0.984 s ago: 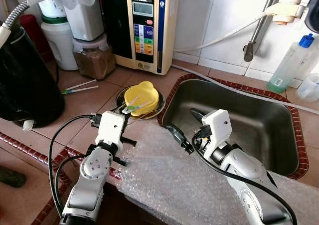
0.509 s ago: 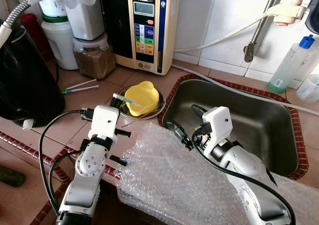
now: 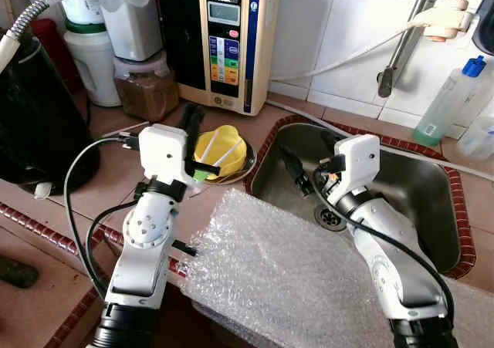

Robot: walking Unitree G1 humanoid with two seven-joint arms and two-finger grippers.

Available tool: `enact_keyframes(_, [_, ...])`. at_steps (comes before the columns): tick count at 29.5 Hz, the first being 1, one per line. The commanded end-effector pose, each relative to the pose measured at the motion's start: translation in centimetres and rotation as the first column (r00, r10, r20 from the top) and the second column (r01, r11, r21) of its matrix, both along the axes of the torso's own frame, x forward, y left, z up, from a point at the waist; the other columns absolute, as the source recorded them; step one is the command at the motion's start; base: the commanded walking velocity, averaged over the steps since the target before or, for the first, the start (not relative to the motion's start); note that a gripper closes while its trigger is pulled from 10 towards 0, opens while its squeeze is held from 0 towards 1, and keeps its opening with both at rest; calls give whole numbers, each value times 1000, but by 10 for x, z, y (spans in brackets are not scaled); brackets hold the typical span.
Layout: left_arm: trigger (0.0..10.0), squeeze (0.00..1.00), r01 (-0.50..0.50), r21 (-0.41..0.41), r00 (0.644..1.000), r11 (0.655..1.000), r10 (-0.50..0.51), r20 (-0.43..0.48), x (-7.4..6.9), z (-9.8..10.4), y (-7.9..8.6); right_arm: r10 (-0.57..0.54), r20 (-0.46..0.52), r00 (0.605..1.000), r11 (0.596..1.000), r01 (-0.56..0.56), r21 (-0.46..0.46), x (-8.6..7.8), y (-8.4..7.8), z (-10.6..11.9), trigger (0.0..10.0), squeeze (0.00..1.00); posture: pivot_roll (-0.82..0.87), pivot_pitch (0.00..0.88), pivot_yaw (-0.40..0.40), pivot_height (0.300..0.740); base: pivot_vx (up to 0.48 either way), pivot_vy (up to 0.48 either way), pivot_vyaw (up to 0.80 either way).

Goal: Kitchen organization

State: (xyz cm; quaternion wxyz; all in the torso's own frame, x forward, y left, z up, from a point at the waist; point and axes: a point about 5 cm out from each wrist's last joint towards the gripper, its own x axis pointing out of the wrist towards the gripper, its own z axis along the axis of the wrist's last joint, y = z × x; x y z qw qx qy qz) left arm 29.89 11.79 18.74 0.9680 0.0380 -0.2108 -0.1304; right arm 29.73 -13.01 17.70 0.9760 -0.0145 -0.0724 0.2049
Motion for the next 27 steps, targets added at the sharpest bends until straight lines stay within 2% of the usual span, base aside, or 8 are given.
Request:
enact_keyframes(1, [0, 0, 9, 9, 1000, 1000, -9, -17, 1, -2, -1, -22, -6, 1000, 1000, 22, -5, 0, -6, -3, 10000, 0, 13, 0, -26, 740, 0, 0, 0])
enact_keyframes(4, [0, 0, 8, 9, 1000, 1000, -7, -29, 0, -5, 0, -24, -15, 1000, 1000, 24, -9, -2, -7, -7, 10000, 0, 12, 0, -26, 740, 0, 0, 0])
enact_keyframes(5, [2706, 0, -1, 9, 999, 1000, 1, -36, -1, -7, 1, -23, -17, 1000, 1000, 23, -10, -3, -7, -8, 10000, 0, 12, 0, -26, 740, 0, 0, 0])
enact_keyframes(7, [2706, 0, -7, 9, 999, 1000, 7, -40, -1, -8, 1, -22, -18, 1000, 1000, 22, -11, -3, -6, -8, 10000, 0, 12, 0, -26, 740, 0, 0, 0])
enact_keyframes(8, [10000, 1000, -7, -13, 999, 1000, 6, -47, -2, -8, 2, -18, -17, 1000, 1000, 18, -14, -3, -5, -9, 10000, 0, 13, 0, -26, 740, 0, 0, 0])
enact_keyframes(20, [10000, 1000, -61, -38, 998, 997, 60, -29, -8, -12, 16, -6, -12, 1000, 1000, 6, -28, -4, -2, -12, 10000, 0, 25, 0, -32, 740, 0, 0, 0])
enact_keyframes(25, [10000, 1000, -34, -71, 999, 997, 31, -43, -9, -14, 14, -9, -9, 1000, 999, 9, -34, -6, -2, -13, 10000, 0, 24, 0, -31, 740, 0, 0, 0])
enact_keyframes(27, [10000, 1000, -35, -130, 998, 991, 29, -48, -8, -10, 13, -14, -6, 1000, 999, 13, -40, -6, -2, -14, 10000, 0, 23, 0, -30, 740, 0, 0, 0])
